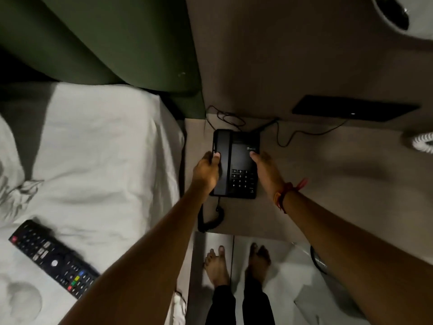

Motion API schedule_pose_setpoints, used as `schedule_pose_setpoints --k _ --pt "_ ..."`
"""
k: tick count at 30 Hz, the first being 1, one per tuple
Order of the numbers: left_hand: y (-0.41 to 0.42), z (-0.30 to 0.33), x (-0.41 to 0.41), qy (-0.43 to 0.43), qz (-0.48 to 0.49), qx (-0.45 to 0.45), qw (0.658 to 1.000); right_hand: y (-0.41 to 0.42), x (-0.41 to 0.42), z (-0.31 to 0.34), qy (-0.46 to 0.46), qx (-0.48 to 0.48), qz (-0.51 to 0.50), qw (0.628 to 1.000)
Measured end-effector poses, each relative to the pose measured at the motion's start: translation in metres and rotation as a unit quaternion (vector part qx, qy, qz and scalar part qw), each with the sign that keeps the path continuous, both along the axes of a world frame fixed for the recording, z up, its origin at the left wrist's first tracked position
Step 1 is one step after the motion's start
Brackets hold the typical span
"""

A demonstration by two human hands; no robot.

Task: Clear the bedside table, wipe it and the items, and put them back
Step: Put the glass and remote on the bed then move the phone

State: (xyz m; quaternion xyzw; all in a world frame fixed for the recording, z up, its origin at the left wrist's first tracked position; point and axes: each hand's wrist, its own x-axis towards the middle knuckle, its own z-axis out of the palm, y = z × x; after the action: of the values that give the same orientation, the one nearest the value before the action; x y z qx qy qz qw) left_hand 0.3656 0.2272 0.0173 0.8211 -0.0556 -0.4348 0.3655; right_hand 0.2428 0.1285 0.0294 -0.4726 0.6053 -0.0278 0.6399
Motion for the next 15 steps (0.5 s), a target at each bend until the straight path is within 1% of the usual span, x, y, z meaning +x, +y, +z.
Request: schedule_pose_setpoints --k 1,3,6,9,12,15 --pt "-0.003 -0.002 -0.001 -0.007 -0.012 0.004 1.0 -0.001 0.001 -0.003 0.001 0.021 0.006 1.0" --pt "-0.006 -0.002 -0.002 -0.014 -0.017 0.012 1.0 -0.002 0.0 -0.009 0.003 0.031 0.009 0.999" --pt "-0.007 -0.007 -0.001 -0.009 0.006 -0.008 1.0 -0.003 0.0 -0.012 0.013 0.022 -0.003 1.0" --pt "-0.004 -0.001 -0.005 -0.01 0.036 -0.032 0.999 0.0 0.001 -0.01 0.001 0.0 -0.046 0.999" --pt "-0.003 0.018 -0.009 -0.045 0.06 -0.05 0.996 0.005 0.004 0.006 0.006 -0.033 -0.029 0.999" --pt "0.0 0.05 -0.006 -0.119 0.056 -0.058 0.99 0.008 0.009 0.034 -0.027 -0.053 -0.031 0.998"
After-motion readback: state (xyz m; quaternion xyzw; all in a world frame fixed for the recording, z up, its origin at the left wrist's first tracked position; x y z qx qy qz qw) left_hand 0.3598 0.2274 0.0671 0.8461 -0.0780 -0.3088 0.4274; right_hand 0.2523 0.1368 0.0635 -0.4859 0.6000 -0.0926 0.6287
